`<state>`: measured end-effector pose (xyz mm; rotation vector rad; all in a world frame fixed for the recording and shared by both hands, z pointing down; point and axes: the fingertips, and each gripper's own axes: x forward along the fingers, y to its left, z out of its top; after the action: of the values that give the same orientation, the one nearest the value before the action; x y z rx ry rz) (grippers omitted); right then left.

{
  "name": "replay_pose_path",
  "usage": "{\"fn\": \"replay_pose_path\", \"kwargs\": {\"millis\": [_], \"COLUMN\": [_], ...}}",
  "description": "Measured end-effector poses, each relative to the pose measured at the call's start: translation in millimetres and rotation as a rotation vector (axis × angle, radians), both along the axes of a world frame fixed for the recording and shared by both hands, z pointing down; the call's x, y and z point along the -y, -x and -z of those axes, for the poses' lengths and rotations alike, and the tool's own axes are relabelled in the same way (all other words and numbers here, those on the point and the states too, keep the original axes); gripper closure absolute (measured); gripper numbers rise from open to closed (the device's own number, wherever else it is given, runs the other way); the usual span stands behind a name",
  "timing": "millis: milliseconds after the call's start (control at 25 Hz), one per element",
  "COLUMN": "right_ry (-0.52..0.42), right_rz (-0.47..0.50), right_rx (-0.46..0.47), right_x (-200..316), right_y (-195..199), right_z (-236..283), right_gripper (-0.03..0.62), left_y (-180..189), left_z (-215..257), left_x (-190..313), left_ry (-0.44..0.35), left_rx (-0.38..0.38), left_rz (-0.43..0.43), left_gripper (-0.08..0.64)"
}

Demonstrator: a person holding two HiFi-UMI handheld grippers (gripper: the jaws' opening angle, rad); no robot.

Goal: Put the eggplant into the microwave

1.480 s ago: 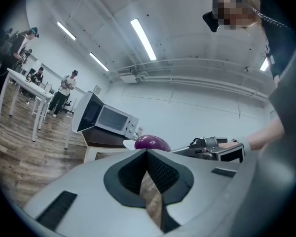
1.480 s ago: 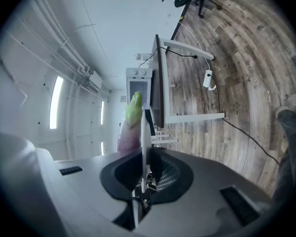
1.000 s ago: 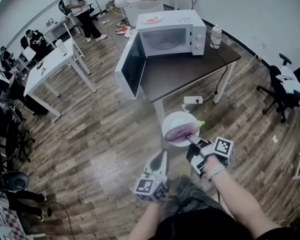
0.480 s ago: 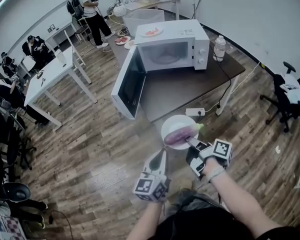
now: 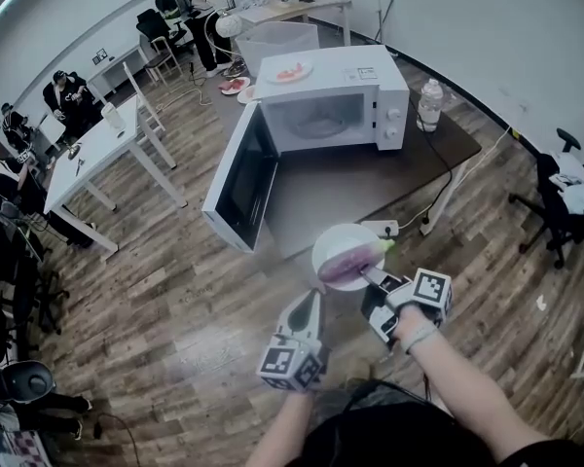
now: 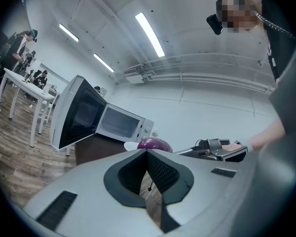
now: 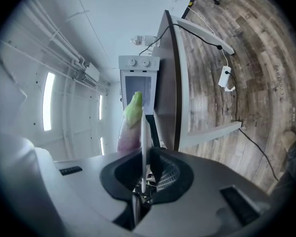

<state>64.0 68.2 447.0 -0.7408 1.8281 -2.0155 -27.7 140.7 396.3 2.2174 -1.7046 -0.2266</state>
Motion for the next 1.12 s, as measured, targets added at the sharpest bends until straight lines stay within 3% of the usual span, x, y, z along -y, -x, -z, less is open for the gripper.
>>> {"fn": "replay_pose_path", "kwargs": {"millis": [480,1120], "right_ry": [0.015,0.019], "right_rz": [0.005,-0.017], "right_rx": [0.005,0.013], "right_x": [32,97], "right_y": [2,17], "right_z": [-8,-8], "right_gripper": [0.57,0.571], "left_y": [14,15], "left_z": [-7,-2], "left_x": [21,94], "left_ry": [0.03,0.01], "left_rx": [0.02,0.031], "left_rz": [0.038,-0.031], "left_gripper": [0.56,0.56]}}
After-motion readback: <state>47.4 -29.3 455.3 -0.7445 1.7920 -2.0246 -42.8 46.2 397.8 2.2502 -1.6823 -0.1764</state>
